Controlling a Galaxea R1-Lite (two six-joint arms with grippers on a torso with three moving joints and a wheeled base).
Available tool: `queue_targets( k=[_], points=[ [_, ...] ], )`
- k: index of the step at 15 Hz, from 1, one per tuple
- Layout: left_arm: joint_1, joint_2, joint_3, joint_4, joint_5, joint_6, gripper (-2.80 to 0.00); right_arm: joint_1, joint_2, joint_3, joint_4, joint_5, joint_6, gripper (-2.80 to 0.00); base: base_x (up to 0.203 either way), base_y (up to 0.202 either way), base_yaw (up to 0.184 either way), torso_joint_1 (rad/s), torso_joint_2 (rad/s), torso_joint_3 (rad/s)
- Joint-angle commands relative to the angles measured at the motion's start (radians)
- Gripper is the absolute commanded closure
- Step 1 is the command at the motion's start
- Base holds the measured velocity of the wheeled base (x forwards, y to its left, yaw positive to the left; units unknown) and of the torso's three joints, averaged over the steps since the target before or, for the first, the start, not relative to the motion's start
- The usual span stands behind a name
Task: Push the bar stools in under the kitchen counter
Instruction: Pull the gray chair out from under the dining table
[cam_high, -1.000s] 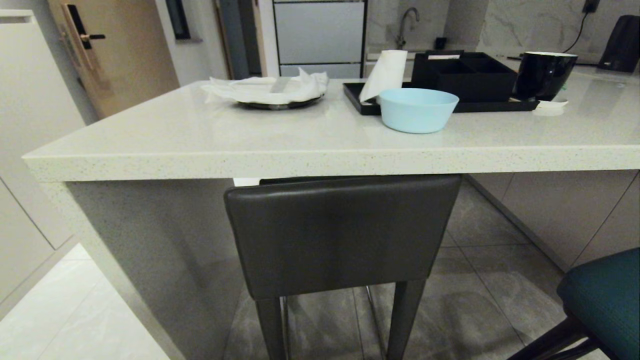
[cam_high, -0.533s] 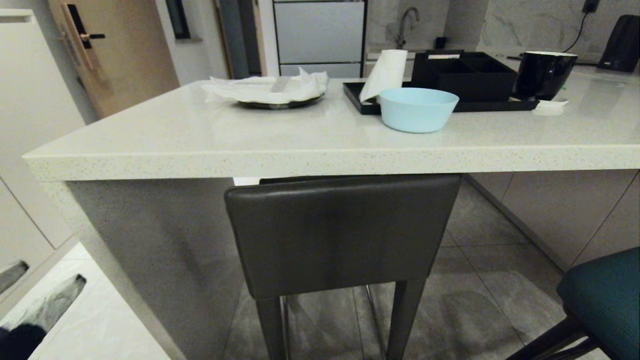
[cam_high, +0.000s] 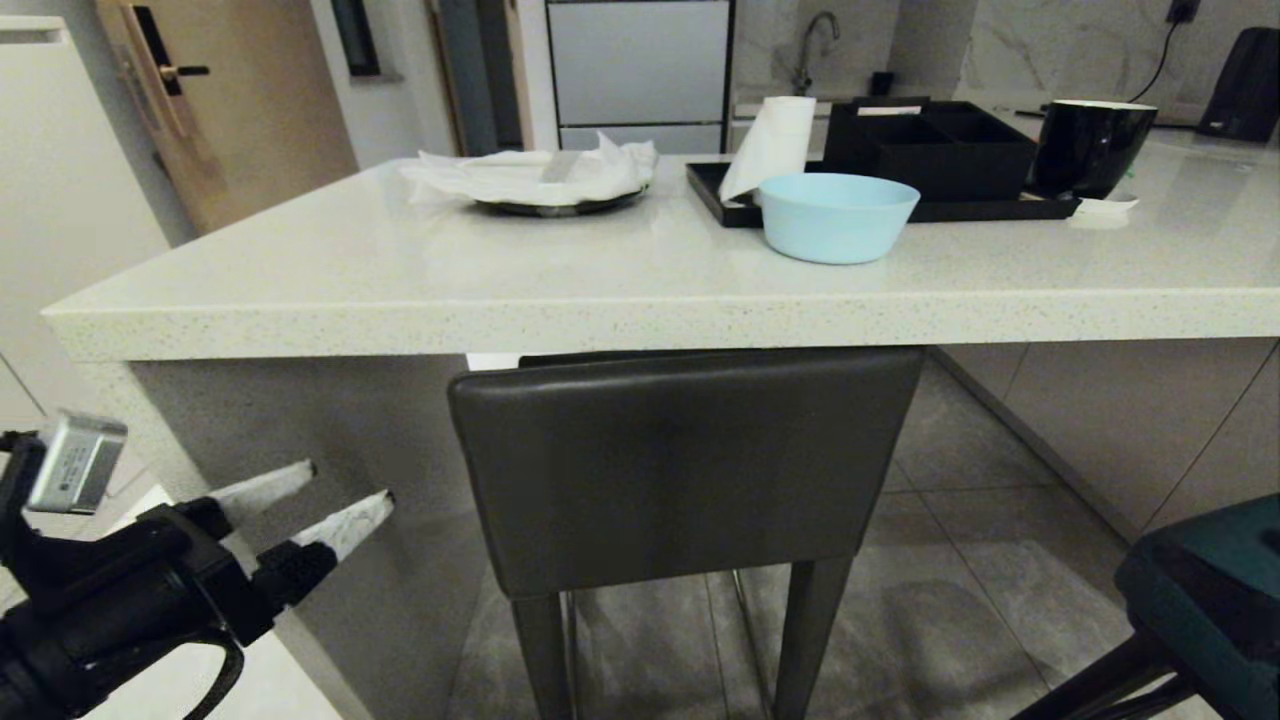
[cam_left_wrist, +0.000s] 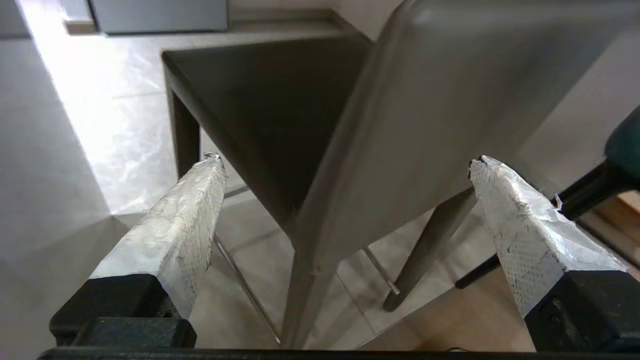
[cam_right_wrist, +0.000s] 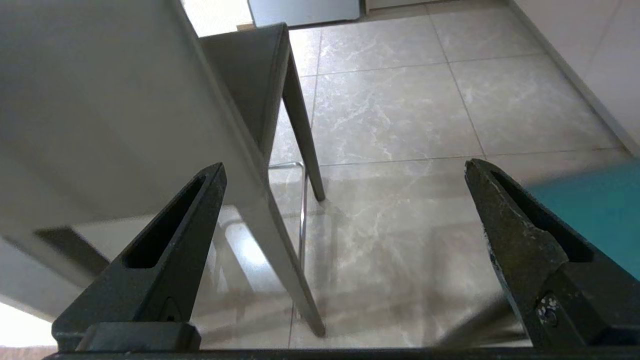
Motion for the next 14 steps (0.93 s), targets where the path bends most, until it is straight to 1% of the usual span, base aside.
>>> queue_targets(
  k=[1,2,3,4,5,6,7,8,9,10,11,12,13,14],
  points=[
    [0.022,0.259,0.053,-0.222,-0.040,-0.002,-2.80,-0.001,0.209,0.003,-0.139,0.045,0.001,-2.80,0.000,0.000,0.000,0.000,0.00,0.000],
    [0.048,0.321,0.081,-0.272,-0.107,0.000,-2.80,-0.002,0.252,0.005,-0.171,0.101,0.002,-2.80,0.000,0.000,0.000,0.000,0.00,0.000],
    [0.095,0.358,0.095,-0.302,-0.218,0.001,-2.80,-0.005,0.296,0.006,-0.197,0.145,0.002,-2.80,0.000,0.000,0.000,0.000,0.00,0.000],
    [0.136,0.400,0.091,-0.318,-0.301,0.004,-2.80,-0.010,0.349,0.007,-0.238,0.179,0.001,-2.80,0.000,0.000,0.000,0.000,0.00,0.000],
    [0.153,0.430,0.070,-0.326,-0.349,0.012,-2.80,-0.019,0.402,0.008,-0.296,0.207,-0.002,-2.80,0.000,0.000,0.000,0.000,0.00,0.000],
    [0.158,0.457,0.048,-0.329,-0.363,0.024,-2.80,-0.030,0.458,0.013,-0.370,0.244,-0.005,-2.80,0.000,0.000,0.000,0.000,0.00,0.000],
    [0.159,0.474,0.033,-0.330,-0.369,0.037,-2.80,-0.042,0.512,0.022,-0.440,0.300,-0.006,-2.80,0.000,0.000,0.000,0.000,0.00,0.000],
    [0.158,0.489,0.021,-0.330,-0.373,0.038,-2.80,-0.055,0.563,0.034,-0.506,0.382,-0.007,-2.80,0.000,0.000,0.000,0.000,0.00,0.000],
    [0.157,0.505,0.002,-0.330,-0.398,0.039,-2.80,-0.063,0.610,0.043,-0.568,0.475,-0.007,-2.80,0.000,0.000,0.000,0.000,0.00,0.000],
    [0.157,0.523,-0.023,-0.330,-0.427,0.040,-2.80,-0.070,0.667,0.046,-0.629,0.546,-0.008,-2.80,0.000,0.000,0.000,0.000,0.00,0.000],
    [0.154,0.543,-0.063,-0.330,-0.440,0.041,-2.80,-0.077,0.739,0.043,-0.708,0.594,-0.008,-2.80,0.000,0.000,0.000,0.000,0.00,0.000],
    [0.151,0.563,-0.098,-0.330,-0.444,0.044,-2.80,-0.087,0.810,0.034,-0.780,0.627,-0.007,-2.80,0.000,0.000,0.000,0.000,0.00,0.000],
    [0.149,0.583,-0.131,-0.330,-0.441,0.055,-2.80,-0.103,0.890,0.017,-0.834,0.677,-0.008,-2.80,0.000,0.000,0.000,0.000,0.00,0.000],
    [0.150,0.597,-0.152,-0.330,-0.436,0.061,-2.80,-0.125,0.952,-0.012,-0.875,0.757,-0.007,-2.80,0.000,0.000,0.000,0.000,0.00,0.000]
  ],
)
